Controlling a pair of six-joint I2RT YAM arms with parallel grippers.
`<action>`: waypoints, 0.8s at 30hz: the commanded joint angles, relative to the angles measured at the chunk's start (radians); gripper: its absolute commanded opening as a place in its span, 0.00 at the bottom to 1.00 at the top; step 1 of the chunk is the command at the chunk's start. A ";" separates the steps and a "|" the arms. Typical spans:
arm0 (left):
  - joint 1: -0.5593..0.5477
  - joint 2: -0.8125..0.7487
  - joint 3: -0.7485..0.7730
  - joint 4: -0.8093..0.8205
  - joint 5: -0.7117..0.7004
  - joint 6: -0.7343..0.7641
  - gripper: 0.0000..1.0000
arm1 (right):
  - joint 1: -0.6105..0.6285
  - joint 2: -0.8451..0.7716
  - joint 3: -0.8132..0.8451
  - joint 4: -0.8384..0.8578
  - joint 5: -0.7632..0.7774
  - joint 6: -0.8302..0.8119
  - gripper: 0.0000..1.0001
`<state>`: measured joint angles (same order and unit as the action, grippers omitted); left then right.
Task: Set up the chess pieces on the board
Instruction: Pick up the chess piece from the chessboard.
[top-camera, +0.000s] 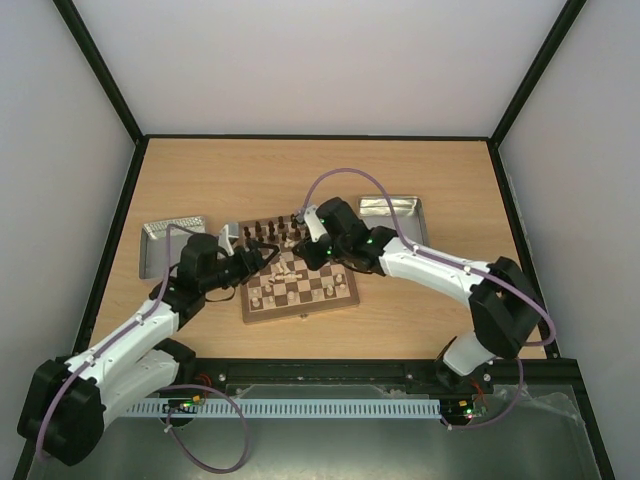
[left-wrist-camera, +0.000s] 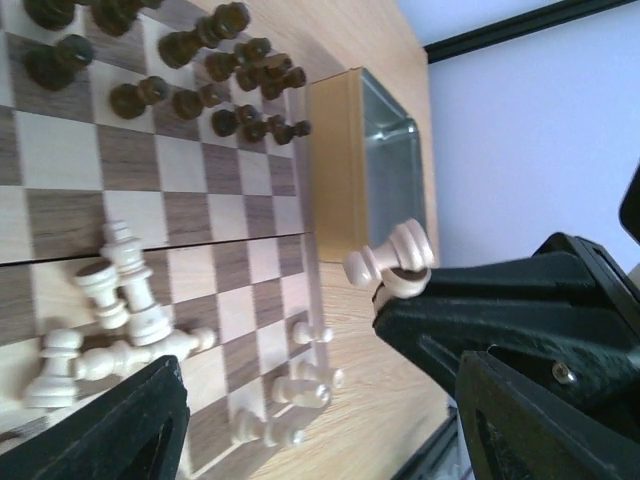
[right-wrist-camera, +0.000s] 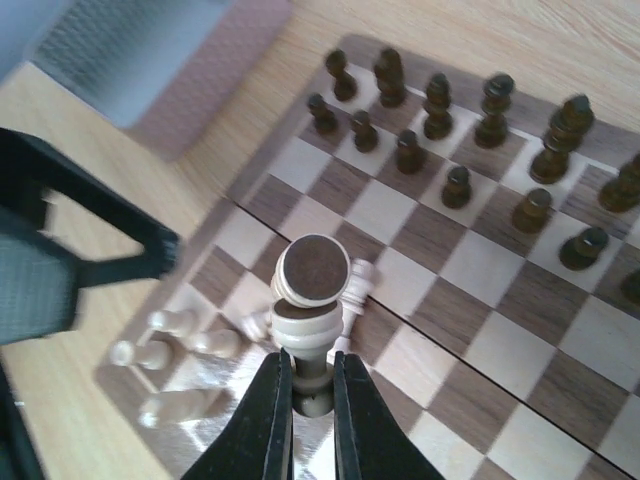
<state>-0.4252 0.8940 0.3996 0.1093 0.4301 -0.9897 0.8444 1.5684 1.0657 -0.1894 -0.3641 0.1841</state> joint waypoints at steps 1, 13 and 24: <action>-0.024 0.015 -0.024 0.210 0.025 -0.198 0.77 | -0.004 -0.080 -0.013 0.089 -0.101 0.061 0.06; -0.053 -0.035 -0.081 0.600 -0.102 -0.662 0.99 | -0.004 -0.211 -0.036 0.178 -0.274 0.187 0.09; -0.087 -0.044 -0.070 0.722 -0.093 -0.866 0.84 | -0.004 -0.253 -0.032 0.214 -0.300 0.241 0.09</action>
<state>-0.4973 0.8692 0.3260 0.7586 0.3458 -1.7863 0.8444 1.3403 1.0348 -0.0200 -0.6483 0.3977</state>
